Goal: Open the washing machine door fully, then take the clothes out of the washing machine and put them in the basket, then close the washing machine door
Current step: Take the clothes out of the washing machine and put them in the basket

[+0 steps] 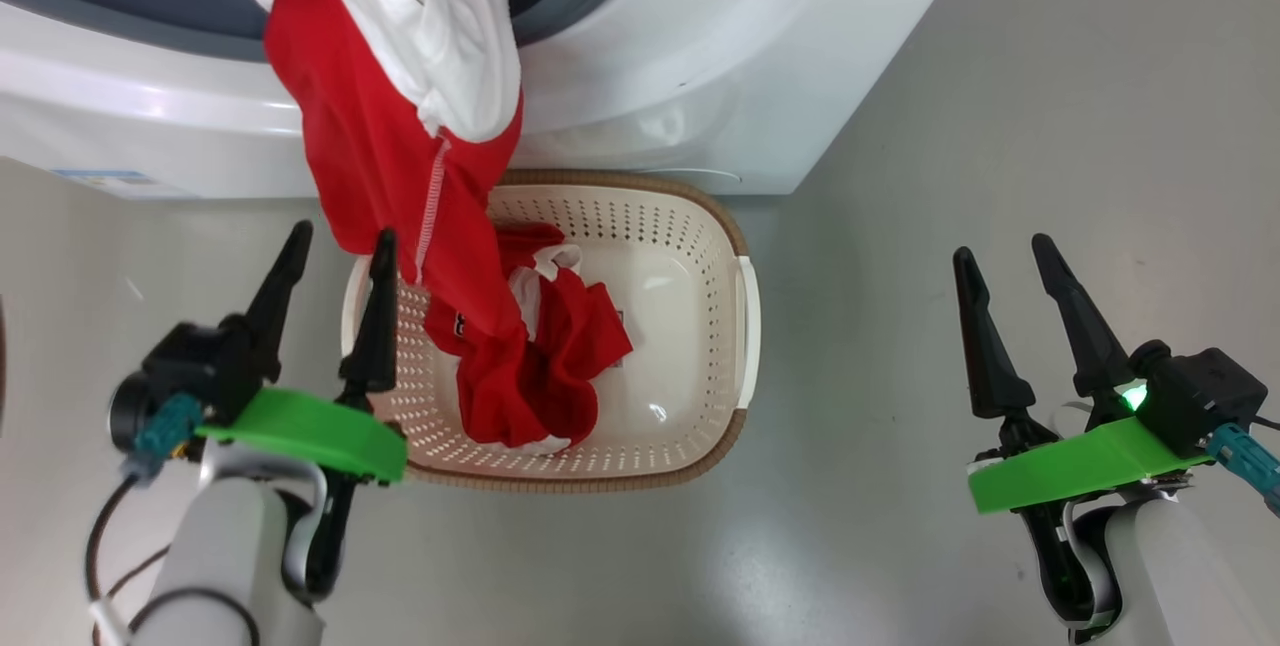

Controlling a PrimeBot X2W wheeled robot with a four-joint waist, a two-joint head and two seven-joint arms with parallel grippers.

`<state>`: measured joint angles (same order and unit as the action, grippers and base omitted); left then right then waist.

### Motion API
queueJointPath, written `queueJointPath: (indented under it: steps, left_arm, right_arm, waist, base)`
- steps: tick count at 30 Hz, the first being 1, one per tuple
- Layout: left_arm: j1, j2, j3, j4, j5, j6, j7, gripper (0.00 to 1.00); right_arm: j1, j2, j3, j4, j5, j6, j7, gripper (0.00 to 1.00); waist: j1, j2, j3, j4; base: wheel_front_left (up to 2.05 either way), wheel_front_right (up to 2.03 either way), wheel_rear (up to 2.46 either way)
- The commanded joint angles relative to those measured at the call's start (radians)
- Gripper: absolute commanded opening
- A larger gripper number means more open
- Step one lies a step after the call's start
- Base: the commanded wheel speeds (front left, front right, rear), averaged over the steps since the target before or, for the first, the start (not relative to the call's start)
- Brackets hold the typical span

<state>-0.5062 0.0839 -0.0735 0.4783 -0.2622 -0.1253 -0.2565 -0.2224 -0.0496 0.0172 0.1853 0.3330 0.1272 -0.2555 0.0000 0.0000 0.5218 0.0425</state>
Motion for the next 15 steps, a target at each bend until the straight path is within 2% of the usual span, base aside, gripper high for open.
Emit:
queueJointPath:
  steps: [1,15]
  left_arm:
    - [0.041,0.027,0.039,-0.042,0.010,-0.005,-0.005,1.00]
    - [0.265,0.011,0.157,-0.241,0.055,-0.005,-0.005,1.00]
  right_arm:
    - [0.023,-0.001,0.019,-0.020,-0.019,0.003,-0.006,1.00]
    - [0.061,-0.001,0.019,-0.013,-0.018,0.003,-0.006,1.00]
  waist:
    - [0.0000,0.0000,-0.011,0.007]
    - [0.0000,0.0000,-0.058,-0.004]
  base:
    - [0.00,0.00,0.00]
    - [0.00,0.00,0.00]
